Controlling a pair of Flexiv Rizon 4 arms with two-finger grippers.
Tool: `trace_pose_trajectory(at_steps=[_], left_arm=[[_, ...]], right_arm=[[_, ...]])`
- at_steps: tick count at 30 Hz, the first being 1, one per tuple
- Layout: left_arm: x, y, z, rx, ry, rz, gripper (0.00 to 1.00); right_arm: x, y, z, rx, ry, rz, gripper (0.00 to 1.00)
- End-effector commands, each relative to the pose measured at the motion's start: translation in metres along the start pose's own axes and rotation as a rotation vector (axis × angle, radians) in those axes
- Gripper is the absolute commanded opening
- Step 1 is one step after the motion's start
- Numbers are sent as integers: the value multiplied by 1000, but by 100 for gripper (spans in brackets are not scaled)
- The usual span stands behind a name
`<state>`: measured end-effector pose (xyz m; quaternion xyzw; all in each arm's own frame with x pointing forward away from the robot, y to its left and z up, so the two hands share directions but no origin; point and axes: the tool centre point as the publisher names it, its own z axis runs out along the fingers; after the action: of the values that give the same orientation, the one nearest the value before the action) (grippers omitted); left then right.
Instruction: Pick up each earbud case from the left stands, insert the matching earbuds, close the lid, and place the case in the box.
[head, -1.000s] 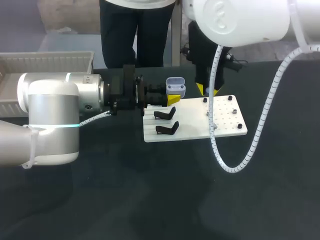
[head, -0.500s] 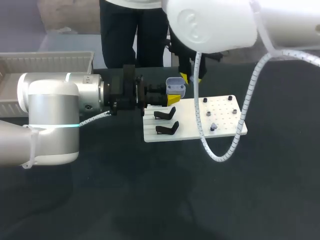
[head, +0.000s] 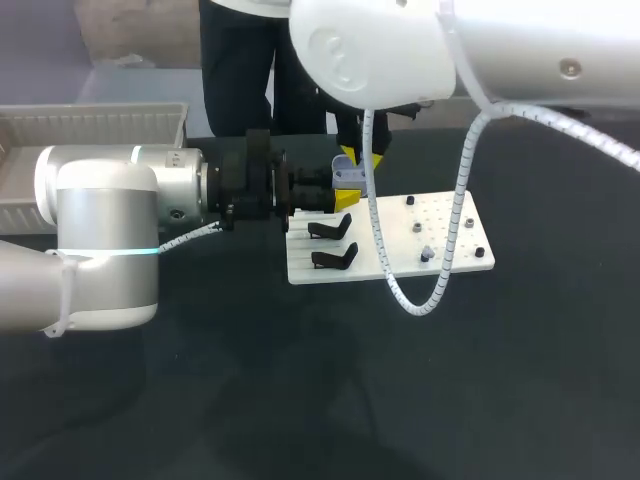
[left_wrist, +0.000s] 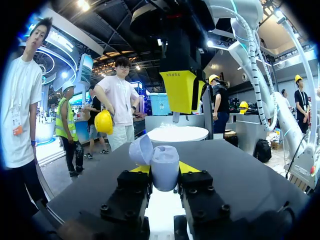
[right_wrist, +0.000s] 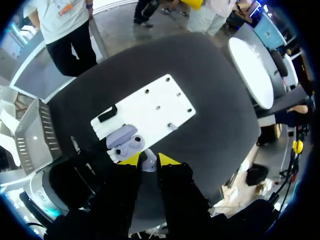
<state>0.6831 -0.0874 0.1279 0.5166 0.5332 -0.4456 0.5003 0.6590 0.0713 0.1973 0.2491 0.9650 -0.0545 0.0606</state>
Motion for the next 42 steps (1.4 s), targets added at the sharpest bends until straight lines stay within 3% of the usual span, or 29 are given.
trace_pose_trajectory(at_steps=[1, 42], left_arm=[[1, -2, 0, -8, -6, 5, 0], [1, -2, 0, -8, -6, 5, 0]], right_arm=[[-2, 7, 4, 15, 6, -8, 0], [-12, 15, 24, 39, 25, -26, 0]])
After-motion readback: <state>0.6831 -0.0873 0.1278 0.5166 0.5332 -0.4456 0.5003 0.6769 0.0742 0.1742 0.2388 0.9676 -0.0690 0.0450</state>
